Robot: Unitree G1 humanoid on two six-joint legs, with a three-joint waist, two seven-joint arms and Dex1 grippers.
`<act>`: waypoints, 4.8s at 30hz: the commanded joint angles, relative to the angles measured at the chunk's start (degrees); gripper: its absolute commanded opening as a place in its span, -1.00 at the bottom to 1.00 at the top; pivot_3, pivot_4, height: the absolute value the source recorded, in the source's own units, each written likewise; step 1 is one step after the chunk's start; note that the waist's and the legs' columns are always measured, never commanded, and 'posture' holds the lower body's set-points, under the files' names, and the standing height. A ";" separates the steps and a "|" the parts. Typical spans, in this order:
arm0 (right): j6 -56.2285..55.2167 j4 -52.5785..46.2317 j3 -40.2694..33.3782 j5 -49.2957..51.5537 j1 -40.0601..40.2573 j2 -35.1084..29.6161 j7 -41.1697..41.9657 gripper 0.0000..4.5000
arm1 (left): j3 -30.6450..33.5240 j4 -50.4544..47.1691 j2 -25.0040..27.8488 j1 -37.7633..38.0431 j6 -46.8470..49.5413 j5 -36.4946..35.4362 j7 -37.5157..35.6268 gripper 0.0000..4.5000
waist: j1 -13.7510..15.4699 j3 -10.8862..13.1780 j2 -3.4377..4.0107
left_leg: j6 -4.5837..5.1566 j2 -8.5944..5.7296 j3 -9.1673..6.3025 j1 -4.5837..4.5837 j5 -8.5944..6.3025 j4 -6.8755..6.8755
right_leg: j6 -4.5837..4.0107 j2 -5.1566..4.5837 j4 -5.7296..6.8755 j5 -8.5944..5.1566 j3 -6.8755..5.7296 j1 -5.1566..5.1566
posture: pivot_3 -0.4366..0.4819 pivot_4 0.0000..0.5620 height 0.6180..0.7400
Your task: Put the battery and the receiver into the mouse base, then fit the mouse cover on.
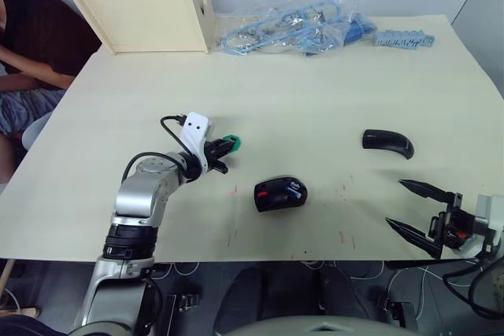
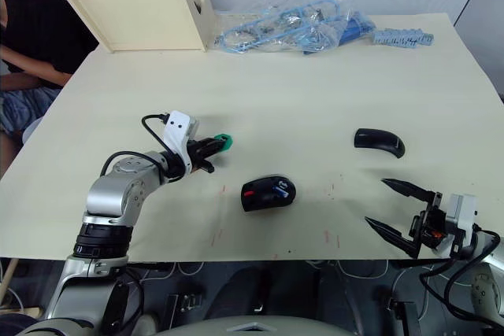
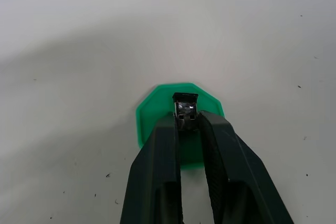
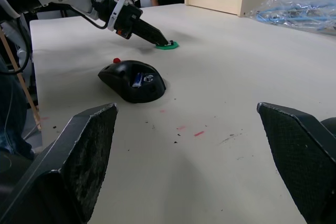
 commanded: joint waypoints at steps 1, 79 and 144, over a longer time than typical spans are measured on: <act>-0.68 -2.01 -1.00 0.80 -0.18 0.06 0.47 1.00 | 0.69 -0.90 1.54 -0.89 -1.87 0.03 -1.57 -0.81 | -0.01 0.00 0.00 | 0.00 0.00 0.00 0.00 0.00 0.00 | 0.00 0.00 0.00 0.00 0.00 0.00 | -0.05 -0.47 1.00; 77.31 -6.31 20.44 74.84 -48.03 3.03 -89.44 -0.11 | -12.39 6.40 7.57 -18.08 -30.14 -3.20 -56.31 -0.85 | -1.68 0.12 -0.19 | 0.03 -0.03 0.03 -1.13 0.02 0.18 | -0.02 0.07 0.12 0.02 -0.04 -1.10 | -0.05 -0.47 1.00; 77.59 -5.06 24.06 74.84 -48.91 1.81 -94.48 -0.99 | -13.59 6.04 7.95 -16.64 -32.68 -1.65 -55.95 -0.85 | -1.71 0.12 -0.19 | 0.03 -0.03 0.06 -1.16 0.03 0.19 | -0.02 0.07 0.19 0.02 0.00 -1.16 | -0.05 -0.47 1.00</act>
